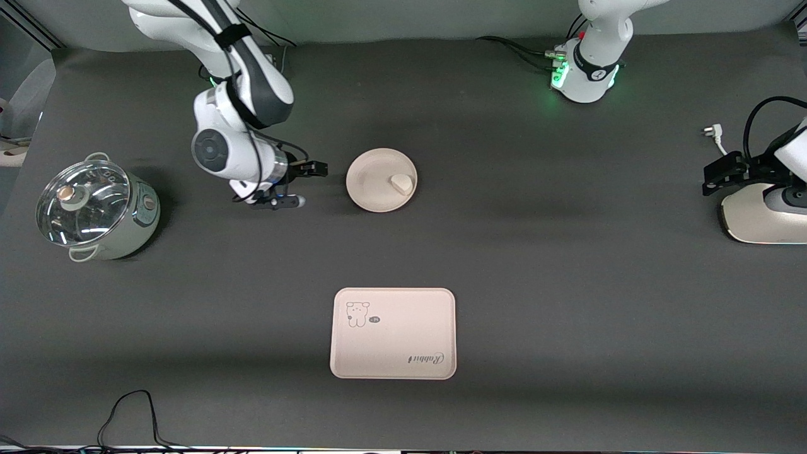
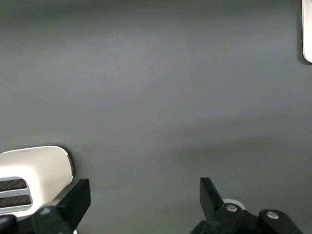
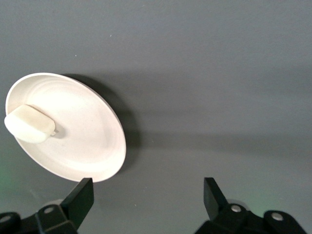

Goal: Place bun in plate and plate on tray
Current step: 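Withdraw the left gripper while the right gripper reaches toward the plate, then grasp the plate rim with the right gripper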

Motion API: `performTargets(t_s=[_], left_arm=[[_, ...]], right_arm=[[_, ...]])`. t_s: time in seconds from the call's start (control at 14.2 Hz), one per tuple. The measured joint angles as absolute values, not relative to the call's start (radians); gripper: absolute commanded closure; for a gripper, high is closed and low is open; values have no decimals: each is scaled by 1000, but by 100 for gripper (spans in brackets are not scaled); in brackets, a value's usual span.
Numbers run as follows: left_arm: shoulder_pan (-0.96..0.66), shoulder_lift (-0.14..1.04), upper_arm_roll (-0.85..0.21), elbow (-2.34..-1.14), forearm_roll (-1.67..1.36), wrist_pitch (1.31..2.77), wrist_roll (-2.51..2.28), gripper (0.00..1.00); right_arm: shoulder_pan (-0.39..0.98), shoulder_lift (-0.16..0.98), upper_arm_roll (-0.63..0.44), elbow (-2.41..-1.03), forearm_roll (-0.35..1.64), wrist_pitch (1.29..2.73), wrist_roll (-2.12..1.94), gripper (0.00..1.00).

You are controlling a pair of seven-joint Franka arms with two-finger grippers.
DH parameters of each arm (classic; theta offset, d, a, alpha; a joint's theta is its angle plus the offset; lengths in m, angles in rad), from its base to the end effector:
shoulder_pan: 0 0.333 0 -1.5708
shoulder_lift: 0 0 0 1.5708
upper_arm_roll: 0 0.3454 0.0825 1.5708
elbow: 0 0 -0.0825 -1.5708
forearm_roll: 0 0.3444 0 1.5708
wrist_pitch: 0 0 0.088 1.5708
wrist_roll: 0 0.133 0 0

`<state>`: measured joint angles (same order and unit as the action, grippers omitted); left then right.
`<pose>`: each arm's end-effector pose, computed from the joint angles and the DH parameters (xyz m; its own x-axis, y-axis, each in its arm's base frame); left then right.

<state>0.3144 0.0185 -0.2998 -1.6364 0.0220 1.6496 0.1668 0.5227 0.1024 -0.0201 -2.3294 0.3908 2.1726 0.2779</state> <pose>0.5259 0.0119 0.5971 0.9882 -0.1533 -0.0072 -0.1534 -0.9880 -0.0155 0.3911 0.2410 0.3125 0.9402 -0.0100 -0.3404 -0.0680 -0.9849 -0.1591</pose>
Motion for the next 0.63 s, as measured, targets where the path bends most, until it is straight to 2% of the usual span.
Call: performTargets(t_s=[0.63], left_arm=[[309, 21, -305, -1643, 27, 1658, 162, 0]], right_arm=[[621, 269, -20, -2334, 430, 2374, 394, 0]])
